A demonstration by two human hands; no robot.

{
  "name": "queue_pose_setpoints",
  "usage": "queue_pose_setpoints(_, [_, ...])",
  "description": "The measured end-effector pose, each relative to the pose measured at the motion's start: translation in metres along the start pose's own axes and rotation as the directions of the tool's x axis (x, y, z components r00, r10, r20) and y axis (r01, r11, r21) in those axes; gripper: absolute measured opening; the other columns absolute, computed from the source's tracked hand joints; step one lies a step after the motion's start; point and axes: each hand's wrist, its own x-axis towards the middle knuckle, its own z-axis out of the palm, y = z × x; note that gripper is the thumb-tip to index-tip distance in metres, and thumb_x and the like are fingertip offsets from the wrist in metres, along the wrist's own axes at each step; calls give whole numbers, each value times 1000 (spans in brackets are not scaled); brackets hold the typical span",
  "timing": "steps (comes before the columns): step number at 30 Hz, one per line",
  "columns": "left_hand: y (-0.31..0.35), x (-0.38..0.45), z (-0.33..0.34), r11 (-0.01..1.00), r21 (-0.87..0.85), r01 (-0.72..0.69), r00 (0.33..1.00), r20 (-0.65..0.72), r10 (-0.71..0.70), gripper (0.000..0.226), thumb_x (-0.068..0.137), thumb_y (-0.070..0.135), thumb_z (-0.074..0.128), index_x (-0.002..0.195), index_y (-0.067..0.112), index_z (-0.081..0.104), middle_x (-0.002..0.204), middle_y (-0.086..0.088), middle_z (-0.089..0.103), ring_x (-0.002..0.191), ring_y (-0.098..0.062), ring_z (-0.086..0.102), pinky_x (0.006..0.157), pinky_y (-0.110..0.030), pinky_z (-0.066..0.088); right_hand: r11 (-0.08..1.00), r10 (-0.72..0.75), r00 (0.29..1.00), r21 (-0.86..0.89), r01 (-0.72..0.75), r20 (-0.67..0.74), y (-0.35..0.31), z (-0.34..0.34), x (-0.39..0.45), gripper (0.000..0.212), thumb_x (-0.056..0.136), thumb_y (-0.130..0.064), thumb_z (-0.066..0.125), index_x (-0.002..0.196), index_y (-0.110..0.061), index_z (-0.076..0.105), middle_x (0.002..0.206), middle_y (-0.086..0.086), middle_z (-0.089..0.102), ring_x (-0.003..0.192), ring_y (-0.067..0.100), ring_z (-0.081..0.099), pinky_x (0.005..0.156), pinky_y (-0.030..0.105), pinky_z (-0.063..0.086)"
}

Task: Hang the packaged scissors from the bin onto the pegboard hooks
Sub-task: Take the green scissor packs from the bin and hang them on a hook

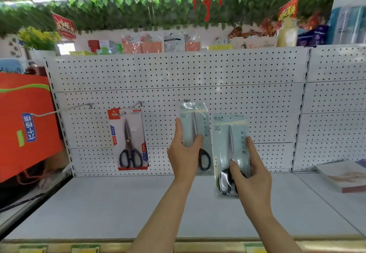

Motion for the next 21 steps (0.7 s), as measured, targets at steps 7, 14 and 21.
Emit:
queue_pose_setpoints(7, [-19,1,12,996,84,-22,1000,-9,22,85,82,33,77,149,44,27,59,14,45,48,-6,35,51,-17,39,1000,-3,1000,13,3,-12,1,8,5,71,87,-10,65,141,-49,39,135,-24,52,108,25,64,93,45,54])
queue_pose_setpoints(14, [-33,5,22,995,99,-17,999,-44,21,86,81,35,77,150,46,25,99,29,63,80,-11,64,73,-27,56,1000,-3,1000,15,3,-10,6,12,8,71,86,-11,66,140,-50,39,133,-23,55,105,16,63,95,44,53])
queue_pose_setpoints(21, [-47,16,16,968,224,-112,992,-25,120,73,90,45,65,149,49,22,111,15,54,96,-7,57,70,-23,49,998,-26,999,53,24,43,9,26,14,69,87,-7,65,142,-42,41,134,-31,48,121,-12,48,97,10,43])
